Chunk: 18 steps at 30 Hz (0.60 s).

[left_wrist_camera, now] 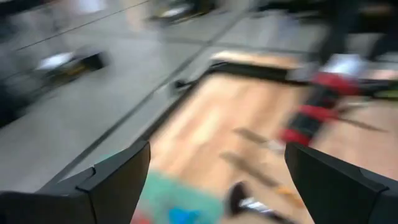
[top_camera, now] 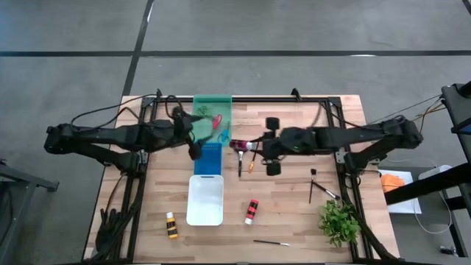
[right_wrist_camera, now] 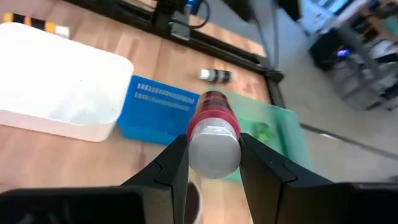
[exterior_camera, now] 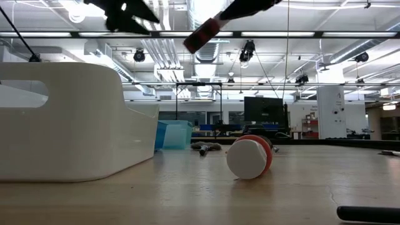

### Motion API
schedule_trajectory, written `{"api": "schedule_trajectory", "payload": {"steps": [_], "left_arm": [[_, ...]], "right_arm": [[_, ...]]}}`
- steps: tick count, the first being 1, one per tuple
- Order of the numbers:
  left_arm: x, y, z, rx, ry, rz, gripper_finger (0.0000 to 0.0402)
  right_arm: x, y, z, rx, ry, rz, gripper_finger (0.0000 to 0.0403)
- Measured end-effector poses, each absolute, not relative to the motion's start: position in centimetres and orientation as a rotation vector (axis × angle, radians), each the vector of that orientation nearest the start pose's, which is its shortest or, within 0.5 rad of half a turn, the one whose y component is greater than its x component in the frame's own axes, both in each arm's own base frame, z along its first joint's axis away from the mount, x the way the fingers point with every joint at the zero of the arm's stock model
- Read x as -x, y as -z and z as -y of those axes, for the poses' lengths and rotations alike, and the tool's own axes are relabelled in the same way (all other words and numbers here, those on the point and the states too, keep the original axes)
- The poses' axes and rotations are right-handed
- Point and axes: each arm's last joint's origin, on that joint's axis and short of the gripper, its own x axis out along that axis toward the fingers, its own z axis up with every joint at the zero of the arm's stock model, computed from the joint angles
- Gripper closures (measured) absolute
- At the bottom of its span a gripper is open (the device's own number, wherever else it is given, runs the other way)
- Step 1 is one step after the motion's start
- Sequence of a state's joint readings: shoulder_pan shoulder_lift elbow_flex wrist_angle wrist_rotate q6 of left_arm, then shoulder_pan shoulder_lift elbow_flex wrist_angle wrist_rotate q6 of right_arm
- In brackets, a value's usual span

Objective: Pick & Place Paint Supplies
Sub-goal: Put the red paint bottle into the blue bin

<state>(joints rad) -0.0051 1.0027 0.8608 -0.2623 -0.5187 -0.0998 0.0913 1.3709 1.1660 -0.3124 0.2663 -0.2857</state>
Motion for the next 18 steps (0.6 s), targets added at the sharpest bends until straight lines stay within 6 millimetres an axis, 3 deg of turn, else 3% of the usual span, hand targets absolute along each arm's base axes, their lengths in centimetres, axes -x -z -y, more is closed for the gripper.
{"api": "schedule_trajectory", "payload": {"steps": [8,18], "left_arm": [[-18.4,-30.2,-2.3,0.063,-1.059,-0.39,0.0019],[-18.1,-29.5,-2.4,0.015,-1.118,-0.416,0.0019]], "right_arm": [[-35.5,-32.1,0.0,0.323,0.029,-0.686,0.0296],[-41.2,-30.6,2.7,0.238,-0.122,-0.819,0.0296]]}}
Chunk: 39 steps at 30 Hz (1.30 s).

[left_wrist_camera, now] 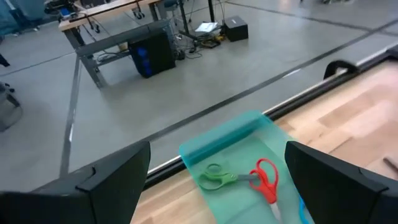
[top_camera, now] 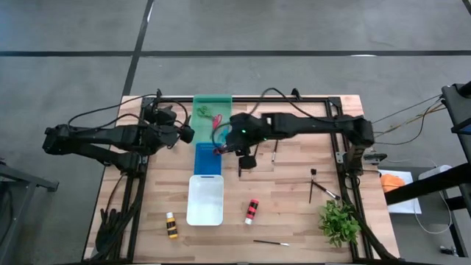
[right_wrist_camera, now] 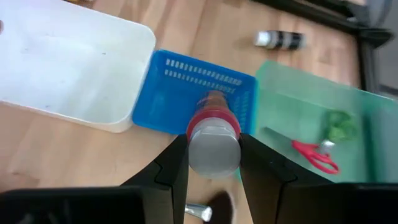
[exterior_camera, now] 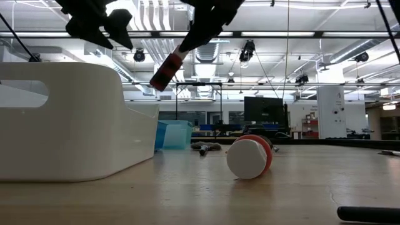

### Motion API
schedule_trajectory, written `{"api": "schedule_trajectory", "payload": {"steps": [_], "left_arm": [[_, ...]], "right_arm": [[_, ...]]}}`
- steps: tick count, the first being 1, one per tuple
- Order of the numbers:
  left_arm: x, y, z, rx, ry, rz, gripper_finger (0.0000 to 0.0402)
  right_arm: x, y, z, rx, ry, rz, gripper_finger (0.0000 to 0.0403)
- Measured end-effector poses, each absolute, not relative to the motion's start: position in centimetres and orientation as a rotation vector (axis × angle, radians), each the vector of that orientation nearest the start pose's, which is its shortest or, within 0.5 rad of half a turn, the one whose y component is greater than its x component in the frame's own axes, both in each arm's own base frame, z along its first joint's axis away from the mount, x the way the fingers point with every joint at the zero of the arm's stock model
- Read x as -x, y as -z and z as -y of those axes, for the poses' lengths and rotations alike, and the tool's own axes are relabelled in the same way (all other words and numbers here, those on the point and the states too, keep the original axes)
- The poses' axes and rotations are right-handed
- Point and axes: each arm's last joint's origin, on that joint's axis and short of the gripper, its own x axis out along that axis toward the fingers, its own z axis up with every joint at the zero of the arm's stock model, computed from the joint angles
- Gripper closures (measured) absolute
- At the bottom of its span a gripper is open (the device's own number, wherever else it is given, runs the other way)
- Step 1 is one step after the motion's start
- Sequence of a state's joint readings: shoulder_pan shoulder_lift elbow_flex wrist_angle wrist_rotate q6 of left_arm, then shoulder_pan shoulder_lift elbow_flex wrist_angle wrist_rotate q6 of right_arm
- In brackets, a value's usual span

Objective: Pick & Place Paint Supplies
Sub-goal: Put the red paint bottle into the blue bin

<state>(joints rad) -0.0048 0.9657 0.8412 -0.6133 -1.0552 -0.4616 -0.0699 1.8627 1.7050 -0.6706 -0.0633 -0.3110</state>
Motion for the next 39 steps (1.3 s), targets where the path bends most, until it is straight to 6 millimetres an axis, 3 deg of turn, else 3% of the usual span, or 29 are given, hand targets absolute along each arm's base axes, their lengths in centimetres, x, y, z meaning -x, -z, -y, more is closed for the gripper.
{"api": "schedule_trajectory", "payload": {"steps": [6,19,28,39], "left_arm": [[-17.8,-28.1,-2.5,-0.081,-1.138,-0.487,0.0019],[-17.6,-26.9,-2.6,-0.125,-1.141,-0.538,0.0019],[-17.5,-26.7,-2.5,-0.118,-1.106,-0.572,0.0019],[-17.1,-25.2,-2.5,-0.147,-1.1,-0.629,0.0019]], "right_arm": [[-43.6,-29.5,3.2,0.255,-0.178,-0.924,0.0296],[-47.4,-29.5,3.5,0.344,-0.272,-1.0,0.0296],[-48.2,-27.9,4.4,0.354,-0.303,-1.069,0.0296],[-48.5,-28.1,5.6,0.338,-0.307,-1.013,0.0296]]}}
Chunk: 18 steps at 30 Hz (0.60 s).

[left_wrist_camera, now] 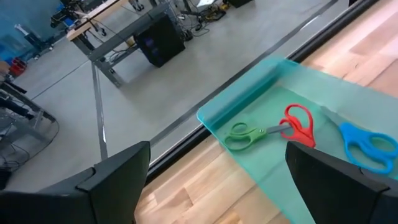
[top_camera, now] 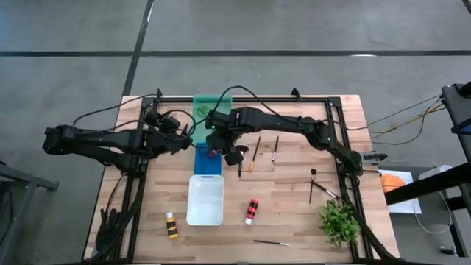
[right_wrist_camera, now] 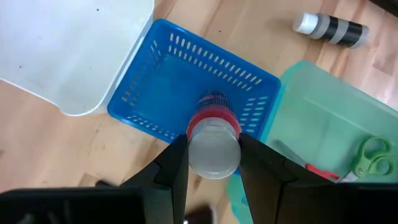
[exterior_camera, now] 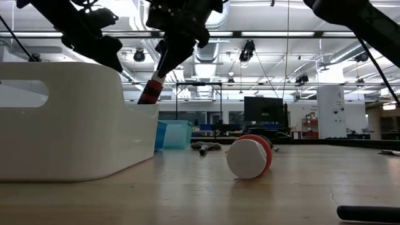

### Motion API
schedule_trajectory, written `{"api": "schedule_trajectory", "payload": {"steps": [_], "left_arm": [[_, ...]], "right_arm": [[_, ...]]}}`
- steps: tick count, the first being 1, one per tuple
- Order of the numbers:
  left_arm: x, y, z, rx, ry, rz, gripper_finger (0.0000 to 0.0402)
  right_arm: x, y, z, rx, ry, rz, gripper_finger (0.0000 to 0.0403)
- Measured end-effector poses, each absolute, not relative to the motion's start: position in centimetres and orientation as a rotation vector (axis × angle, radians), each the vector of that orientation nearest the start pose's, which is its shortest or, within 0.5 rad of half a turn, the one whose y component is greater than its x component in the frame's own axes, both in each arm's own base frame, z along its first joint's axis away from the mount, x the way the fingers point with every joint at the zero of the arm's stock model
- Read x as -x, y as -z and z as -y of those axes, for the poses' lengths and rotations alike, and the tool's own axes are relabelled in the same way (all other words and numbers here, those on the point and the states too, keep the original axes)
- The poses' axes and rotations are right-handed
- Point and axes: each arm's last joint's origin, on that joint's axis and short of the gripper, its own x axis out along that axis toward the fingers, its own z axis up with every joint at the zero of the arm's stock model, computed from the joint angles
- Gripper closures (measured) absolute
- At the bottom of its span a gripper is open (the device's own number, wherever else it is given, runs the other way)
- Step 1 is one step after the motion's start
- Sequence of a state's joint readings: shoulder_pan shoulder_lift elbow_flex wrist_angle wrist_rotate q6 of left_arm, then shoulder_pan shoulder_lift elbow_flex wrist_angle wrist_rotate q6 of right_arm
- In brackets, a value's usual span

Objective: Pick & Place Paint Supplies
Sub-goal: Put the red paint bottle into the blue bin

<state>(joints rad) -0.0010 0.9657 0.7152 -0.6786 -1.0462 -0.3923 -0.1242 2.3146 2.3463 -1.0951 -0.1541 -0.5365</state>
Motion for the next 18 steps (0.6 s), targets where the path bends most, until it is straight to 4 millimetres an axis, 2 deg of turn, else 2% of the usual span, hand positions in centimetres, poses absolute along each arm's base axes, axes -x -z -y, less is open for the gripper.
{"api": "schedule_trajectory", "payload": {"steps": [8,13,18], "left_arm": [[-16.9,-25.0,-2.5,-0.166,-1.1,-0.66,0.0019],[-15.9,-24.3,-2.5,-0.157,-1.131,-0.731,0.0019],[-15.2,-24.4,-2.5,-0.113,-1.162,-0.718,0.0019]], "right_arm": [[-48.7,-28.1,6.4,0.331,-0.296,-0.986,0.0296],[-48.8,-27.7,6.4,0.319,-0.31,-0.995,0.0296],[-48.9,-27.7,6.3,0.315,-0.324,-0.986,0.0296]]}}
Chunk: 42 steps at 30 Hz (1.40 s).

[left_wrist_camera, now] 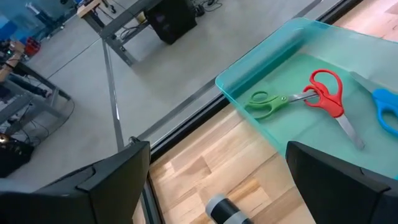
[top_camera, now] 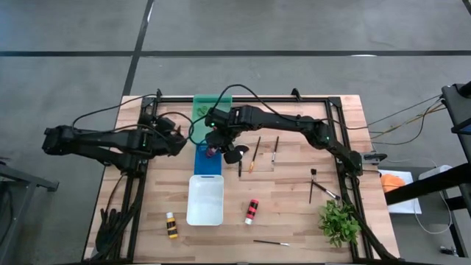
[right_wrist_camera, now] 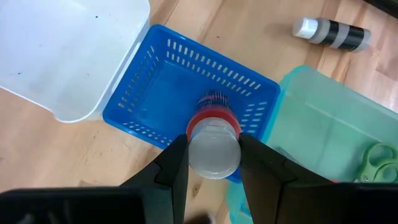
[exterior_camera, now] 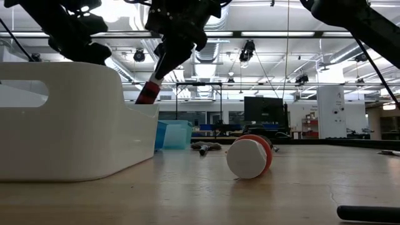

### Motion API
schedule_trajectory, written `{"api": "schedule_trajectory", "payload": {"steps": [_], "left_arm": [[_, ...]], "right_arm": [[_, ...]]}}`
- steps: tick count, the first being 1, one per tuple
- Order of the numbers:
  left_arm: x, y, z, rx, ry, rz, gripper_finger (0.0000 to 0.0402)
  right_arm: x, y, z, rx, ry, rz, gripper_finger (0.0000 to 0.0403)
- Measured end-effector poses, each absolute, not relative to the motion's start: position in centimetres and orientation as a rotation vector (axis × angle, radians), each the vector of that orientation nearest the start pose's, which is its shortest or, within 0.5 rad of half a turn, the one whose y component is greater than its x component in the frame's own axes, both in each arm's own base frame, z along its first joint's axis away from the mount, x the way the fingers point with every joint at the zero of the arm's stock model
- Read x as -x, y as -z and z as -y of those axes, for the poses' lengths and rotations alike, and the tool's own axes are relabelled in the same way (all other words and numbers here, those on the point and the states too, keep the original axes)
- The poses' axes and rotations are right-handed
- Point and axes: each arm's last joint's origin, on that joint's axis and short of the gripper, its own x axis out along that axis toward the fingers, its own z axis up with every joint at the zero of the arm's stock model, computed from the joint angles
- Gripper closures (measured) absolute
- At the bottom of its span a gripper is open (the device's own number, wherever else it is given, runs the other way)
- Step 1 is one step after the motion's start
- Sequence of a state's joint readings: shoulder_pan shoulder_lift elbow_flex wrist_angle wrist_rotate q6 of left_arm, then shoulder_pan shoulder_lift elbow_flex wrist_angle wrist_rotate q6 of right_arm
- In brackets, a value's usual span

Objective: Pick & Place Paint Supplies
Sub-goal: Put the red paint bottle into the blue bin

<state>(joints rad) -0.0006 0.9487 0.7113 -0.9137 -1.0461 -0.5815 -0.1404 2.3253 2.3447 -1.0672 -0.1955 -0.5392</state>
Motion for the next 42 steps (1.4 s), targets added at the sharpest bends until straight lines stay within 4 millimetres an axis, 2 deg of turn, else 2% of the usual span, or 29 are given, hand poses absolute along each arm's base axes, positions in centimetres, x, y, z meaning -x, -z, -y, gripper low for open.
{"api": "schedule_trajectory", "payload": {"steps": [8,13,19,25,42], "left_arm": [[-14.4,-25.4,-2.5,-0.049,-1.169,-0.619,0.0019],[-14.1,-25.4,-2.5,-0.076,-1.181,-0.635,0.0019],[-14.0,-26.1,-2.7,-0.072,-1.246,-0.514,0.0019],[-13.5,-26.7,-2.7,-0.037,-1.245,-0.464,0.0019],[-13.4,-26.7,-2.6,-0.015,-1.224,-0.468,0.0019]], "right_arm": [[-48.9,-27.7,6.3,0.309,-0.342,-0.975,0.0296],[-48.9,-27.8,6.2,0.295,-0.339,-0.977,0.0296],[-48.9,-27.8,6.1,0.297,-0.341,-0.979,0.0296],[-49.0,-27.8,6.2,0.308,-0.334,-0.968,0.0296],[-49.1,-26.4,7.2,0.326,-0.344,-1.002,0.0296]]}}
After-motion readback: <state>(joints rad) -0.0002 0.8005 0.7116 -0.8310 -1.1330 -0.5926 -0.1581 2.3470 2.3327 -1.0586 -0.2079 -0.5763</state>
